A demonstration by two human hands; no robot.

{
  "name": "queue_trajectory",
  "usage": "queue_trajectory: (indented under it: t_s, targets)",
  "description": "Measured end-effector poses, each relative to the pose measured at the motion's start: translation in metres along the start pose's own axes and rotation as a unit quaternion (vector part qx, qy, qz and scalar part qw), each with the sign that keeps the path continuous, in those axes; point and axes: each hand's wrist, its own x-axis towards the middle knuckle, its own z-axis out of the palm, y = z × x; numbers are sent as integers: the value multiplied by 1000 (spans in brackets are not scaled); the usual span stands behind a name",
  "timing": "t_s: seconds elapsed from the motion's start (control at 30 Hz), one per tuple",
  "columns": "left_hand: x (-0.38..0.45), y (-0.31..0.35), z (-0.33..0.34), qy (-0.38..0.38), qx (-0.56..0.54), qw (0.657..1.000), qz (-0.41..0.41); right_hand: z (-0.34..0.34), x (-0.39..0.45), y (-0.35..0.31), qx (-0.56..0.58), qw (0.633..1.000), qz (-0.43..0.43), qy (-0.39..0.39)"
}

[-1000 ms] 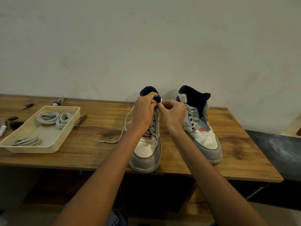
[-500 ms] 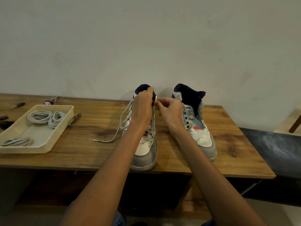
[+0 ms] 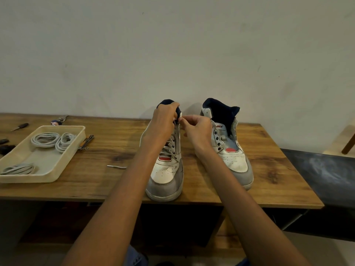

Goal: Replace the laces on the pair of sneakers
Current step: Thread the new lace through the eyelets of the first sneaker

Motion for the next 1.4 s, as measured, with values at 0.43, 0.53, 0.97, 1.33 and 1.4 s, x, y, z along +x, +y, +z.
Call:
queue_trajectory:
  t_s: [0.43,0.53,0.97,1.33,1.4]
  targets:
    - [-4,2,11,57,10,998,17,-3,2,-2,-5,1000,7,-5]
    - [-4,-2,11,56,-13,997,46,-8,4,-2,-12,1000,15,-13]
    - [1,-9,-2,155,-139,977,-45,-10,11,-8,83,991,77,70]
    - [-3,-43,-10,58,-103,988,-100,-85,30,-76,204,965,-121,114]
    - [-2,-46,-9,41,-99,989,-103,-74,31,-59,-60,989,-132,7]
